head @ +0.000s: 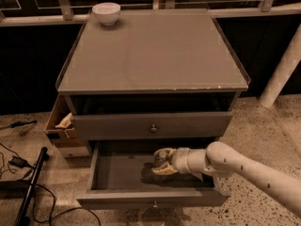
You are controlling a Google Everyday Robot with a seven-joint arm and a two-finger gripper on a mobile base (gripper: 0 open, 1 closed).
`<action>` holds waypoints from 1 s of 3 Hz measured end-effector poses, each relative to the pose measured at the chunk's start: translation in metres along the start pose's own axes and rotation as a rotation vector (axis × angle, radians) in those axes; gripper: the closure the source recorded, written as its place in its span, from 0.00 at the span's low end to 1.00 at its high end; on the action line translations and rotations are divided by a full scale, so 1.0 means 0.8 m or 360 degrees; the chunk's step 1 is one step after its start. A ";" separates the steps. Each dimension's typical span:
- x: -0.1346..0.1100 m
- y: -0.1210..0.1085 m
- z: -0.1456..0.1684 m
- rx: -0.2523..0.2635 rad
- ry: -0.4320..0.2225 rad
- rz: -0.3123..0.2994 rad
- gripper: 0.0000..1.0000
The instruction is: Place water bottle into middle drawer
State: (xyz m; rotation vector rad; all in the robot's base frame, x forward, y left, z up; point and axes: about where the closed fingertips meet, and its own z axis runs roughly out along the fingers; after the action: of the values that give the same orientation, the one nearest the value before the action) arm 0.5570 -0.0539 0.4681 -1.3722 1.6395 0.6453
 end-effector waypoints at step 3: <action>0.012 0.005 -0.001 0.0013 -0.0063 0.0029 1.00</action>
Offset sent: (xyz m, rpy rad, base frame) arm -0.0022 -0.0094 -0.0094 0.0473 0.0078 -0.0256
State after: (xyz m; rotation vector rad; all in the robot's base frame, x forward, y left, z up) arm 0.5532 -0.0583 0.4593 -1.3317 1.6232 0.6717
